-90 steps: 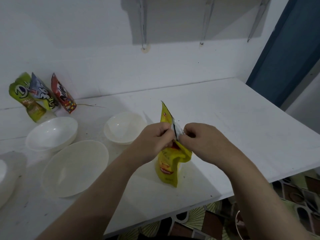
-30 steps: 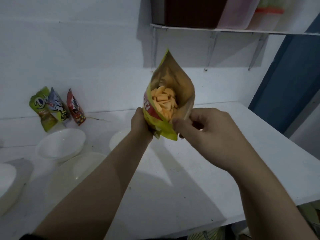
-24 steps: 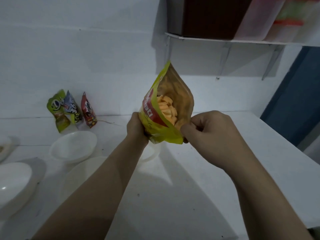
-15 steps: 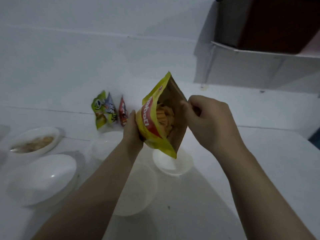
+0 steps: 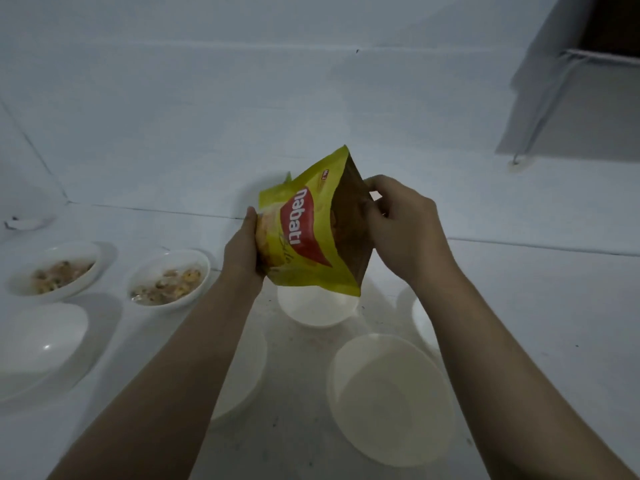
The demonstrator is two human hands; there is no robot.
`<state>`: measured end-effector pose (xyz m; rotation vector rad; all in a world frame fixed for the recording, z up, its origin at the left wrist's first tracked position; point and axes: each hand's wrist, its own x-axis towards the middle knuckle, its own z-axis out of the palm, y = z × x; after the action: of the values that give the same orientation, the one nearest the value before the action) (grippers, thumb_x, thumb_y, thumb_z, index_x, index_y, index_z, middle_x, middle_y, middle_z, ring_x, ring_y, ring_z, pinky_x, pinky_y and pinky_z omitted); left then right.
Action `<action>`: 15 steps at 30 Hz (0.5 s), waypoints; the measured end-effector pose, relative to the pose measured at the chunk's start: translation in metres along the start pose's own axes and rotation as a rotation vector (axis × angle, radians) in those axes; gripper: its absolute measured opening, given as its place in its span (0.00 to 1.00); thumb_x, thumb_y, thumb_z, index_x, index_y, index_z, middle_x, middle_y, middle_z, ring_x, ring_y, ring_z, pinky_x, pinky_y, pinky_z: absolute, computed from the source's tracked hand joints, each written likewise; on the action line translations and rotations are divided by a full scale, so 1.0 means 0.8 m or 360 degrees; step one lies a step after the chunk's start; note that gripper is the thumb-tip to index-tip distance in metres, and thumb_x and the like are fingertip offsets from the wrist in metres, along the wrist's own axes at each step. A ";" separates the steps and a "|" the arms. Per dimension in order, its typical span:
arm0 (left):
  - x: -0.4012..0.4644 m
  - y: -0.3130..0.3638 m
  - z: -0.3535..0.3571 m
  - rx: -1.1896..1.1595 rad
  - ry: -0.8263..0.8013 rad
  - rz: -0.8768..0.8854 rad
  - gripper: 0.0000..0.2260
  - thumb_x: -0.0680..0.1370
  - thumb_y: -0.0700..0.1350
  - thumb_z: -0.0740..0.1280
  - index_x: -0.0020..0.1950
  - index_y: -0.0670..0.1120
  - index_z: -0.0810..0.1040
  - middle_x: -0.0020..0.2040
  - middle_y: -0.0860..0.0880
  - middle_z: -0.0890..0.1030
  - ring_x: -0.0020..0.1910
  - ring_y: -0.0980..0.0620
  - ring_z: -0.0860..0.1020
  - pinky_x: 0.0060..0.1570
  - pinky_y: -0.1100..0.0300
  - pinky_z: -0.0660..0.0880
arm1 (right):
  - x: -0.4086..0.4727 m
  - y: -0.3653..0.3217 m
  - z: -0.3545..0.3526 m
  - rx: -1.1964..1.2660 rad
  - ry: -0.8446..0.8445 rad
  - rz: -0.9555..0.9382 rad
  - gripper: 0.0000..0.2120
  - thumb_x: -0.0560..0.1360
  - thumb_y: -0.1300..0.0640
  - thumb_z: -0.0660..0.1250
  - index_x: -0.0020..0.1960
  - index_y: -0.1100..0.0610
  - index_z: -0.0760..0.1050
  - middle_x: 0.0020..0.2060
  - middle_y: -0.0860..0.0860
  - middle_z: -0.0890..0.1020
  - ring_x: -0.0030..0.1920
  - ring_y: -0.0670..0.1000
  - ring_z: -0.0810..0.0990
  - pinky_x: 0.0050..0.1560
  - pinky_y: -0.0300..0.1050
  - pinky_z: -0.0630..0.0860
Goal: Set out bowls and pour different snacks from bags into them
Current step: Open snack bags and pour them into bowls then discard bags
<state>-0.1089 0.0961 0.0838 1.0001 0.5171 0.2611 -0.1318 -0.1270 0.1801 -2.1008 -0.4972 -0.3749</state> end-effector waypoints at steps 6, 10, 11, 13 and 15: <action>0.037 0.009 -0.035 0.0085 0.0254 0.0247 0.15 0.79 0.61 0.62 0.46 0.51 0.79 0.48 0.47 0.84 0.47 0.46 0.84 0.46 0.48 0.82 | 0.018 -0.006 0.056 0.0251 -0.0099 0.0290 0.17 0.84 0.45 0.54 0.56 0.51 0.78 0.45 0.44 0.81 0.44 0.39 0.76 0.41 0.31 0.71; 0.056 0.010 -0.050 0.0160 0.0252 0.0431 0.15 0.80 0.60 0.61 0.43 0.51 0.78 0.46 0.48 0.83 0.47 0.47 0.83 0.46 0.51 0.82 | 0.035 -0.002 0.089 0.0050 0.0078 0.0272 0.12 0.82 0.48 0.60 0.58 0.51 0.79 0.43 0.45 0.80 0.41 0.40 0.76 0.36 0.21 0.67; 0.060 0.009 -0.052 0.0159 0.0253 0.0453 0.15 0.80 0.60 0.61 0.43 0.51 0.78 0.45 0.49 0.83 0.46 0.48 0.83 0.44 0.52 0.82 | 0.039 0.000 0.095 -0.0016 0.0118 0.0261 0.10 0.82 0.50 0.61 0.57 0.51 0.79 0.41 0.45 0.81 0.40 0.42 0.77 0.35 0.23 0.67; 0.066 0.007 -0.055 0.0163 0.0263 0.0500 0.16 0.80 0.59 0.61 0.42 0.50 0.77 0.43 0.50 0.82 0.42 0.51 0.82 0.38 0.57 0.81 | 0.046 0.006 0.105 -0.0051 0.0151 0.0292 0.08 0.81 0.52 0.62 0.57 0.49 0.78 0.38 0.47 0.82 0.38 0.47 0.79 0.35 0.30 0.71; 0.072 0.006 -0.058 0.0182 0.0283 0.0553 0.16 0.80 0.59 0.61 0.42 0.49 0.77 0.41 0.50 0.82 0.39 0.53 0.82 0.32 0.61 0.79 | 0.051 0.011 0.112 -0.0108 0.0150 0.0318 0.07 0.81 0.53 0.62 0.56 0.47 0.76 0.35 0.47 0.82 0.37 0.47 0.79 0.36 0.38 0.73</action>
<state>-0.0843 0.1574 0.0510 1.1838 0.5218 0.6408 -0.0850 -0.0476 0.1439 -2.1639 -0.2196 -0.3765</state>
